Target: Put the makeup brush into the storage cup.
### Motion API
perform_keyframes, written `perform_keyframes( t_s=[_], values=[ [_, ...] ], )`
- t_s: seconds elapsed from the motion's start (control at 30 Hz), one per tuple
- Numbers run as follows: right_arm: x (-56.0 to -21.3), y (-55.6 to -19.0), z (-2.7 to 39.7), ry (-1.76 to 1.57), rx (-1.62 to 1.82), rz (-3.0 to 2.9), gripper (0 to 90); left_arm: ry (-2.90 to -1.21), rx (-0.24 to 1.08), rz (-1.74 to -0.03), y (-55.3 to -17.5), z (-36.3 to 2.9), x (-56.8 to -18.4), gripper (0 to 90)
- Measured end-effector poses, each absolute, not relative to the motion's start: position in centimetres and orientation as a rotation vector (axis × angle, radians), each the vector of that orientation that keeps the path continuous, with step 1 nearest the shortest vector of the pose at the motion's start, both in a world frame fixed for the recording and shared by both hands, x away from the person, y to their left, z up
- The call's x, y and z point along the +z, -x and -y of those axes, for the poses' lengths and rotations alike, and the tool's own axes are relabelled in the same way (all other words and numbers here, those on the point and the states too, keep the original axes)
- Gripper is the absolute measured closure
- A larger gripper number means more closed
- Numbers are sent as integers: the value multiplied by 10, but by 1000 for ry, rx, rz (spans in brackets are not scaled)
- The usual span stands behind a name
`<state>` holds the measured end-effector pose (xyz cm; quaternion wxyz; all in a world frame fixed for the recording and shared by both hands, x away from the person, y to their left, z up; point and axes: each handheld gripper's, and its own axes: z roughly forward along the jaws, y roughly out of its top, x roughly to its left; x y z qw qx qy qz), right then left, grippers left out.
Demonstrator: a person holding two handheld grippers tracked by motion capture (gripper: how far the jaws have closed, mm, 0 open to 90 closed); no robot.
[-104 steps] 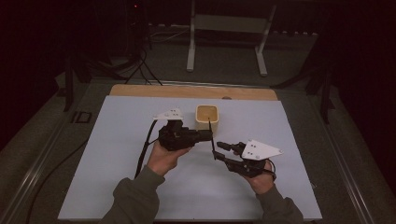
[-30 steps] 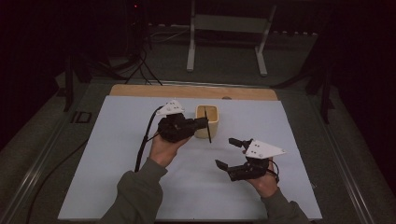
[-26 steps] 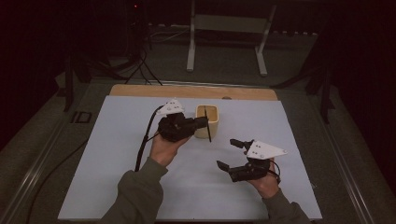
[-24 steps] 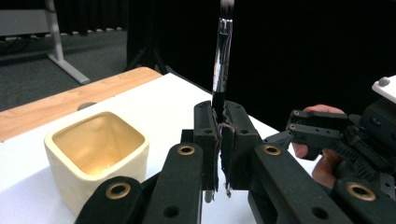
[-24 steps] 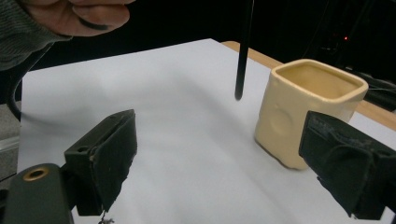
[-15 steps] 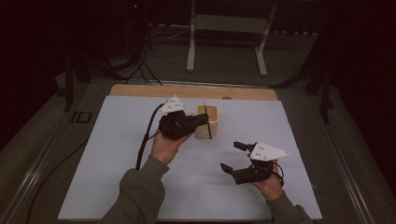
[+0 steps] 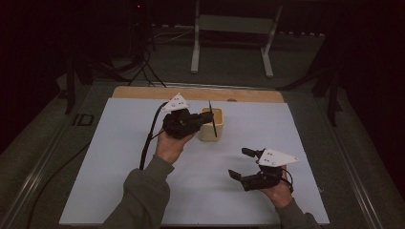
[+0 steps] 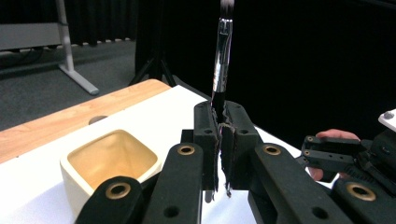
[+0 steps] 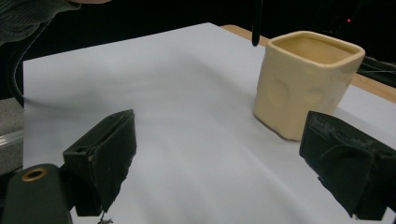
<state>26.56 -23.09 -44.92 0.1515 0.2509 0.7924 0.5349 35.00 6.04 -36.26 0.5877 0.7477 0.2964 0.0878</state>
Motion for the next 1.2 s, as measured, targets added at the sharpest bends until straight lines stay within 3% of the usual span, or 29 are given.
perform_keyframes(
  t_s=[1.2],
  values=[
    [-458,-260,250,-792,1540,-2261,107,-1717,300,-722,-365,-58,-369,865]
  ],
)
